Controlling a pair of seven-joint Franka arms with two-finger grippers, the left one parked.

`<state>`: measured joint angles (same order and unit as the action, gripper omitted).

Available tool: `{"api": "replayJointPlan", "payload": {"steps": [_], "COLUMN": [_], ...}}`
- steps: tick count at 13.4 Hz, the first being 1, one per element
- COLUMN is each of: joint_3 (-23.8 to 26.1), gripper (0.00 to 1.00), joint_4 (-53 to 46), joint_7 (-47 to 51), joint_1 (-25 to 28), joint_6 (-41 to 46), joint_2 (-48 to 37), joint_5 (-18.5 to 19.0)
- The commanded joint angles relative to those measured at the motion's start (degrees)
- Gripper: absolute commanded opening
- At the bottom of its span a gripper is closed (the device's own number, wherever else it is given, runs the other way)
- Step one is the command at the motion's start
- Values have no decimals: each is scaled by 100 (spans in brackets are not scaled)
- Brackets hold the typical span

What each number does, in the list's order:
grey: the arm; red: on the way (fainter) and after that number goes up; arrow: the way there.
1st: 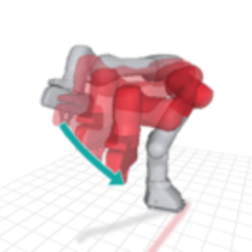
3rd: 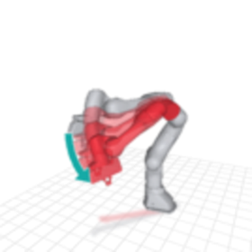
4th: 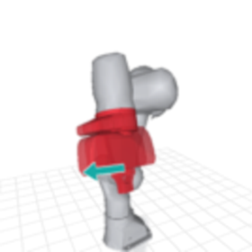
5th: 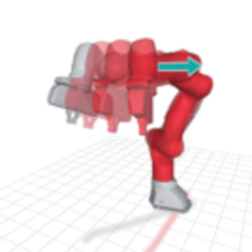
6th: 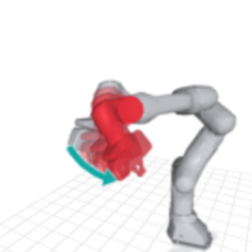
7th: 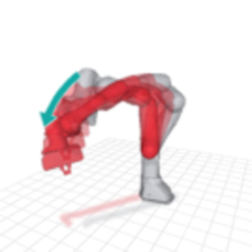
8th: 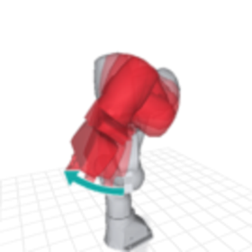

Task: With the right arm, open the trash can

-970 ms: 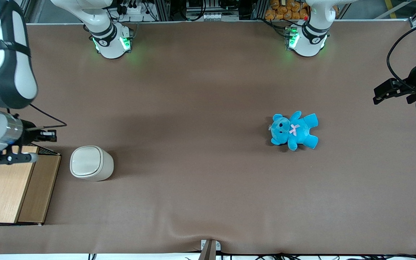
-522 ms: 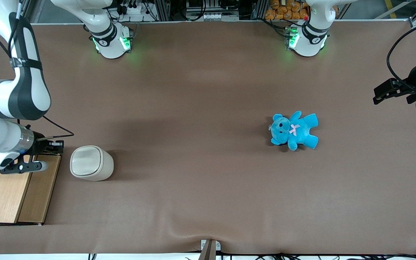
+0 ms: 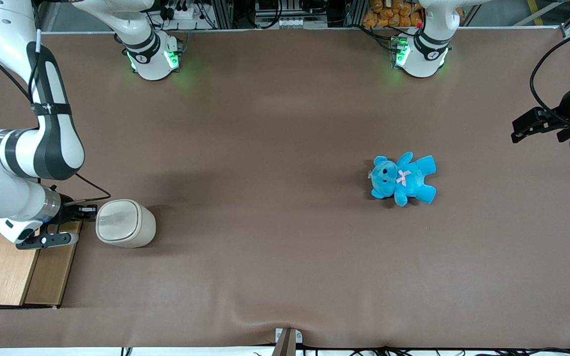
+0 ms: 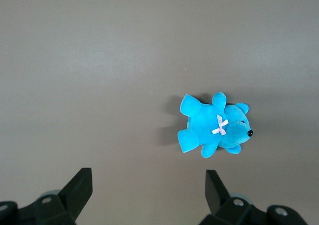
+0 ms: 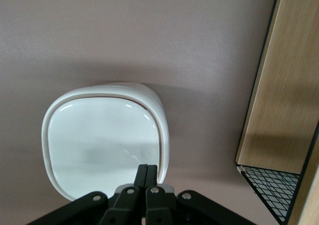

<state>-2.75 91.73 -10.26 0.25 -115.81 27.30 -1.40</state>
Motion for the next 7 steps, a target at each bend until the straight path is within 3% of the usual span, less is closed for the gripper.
{"api": "replayJointPlan", "payload": {"steps": [1, 7], "joint_3": [-7, -7], "gripper": [0, 0], "joint_4": [-6, -6], "joint_7": [-90, -90], "joint_1": [19, 28], "joint_6": [-143, -284], "joint_2": [73, 196], "joint_5": [-27, -45]}}
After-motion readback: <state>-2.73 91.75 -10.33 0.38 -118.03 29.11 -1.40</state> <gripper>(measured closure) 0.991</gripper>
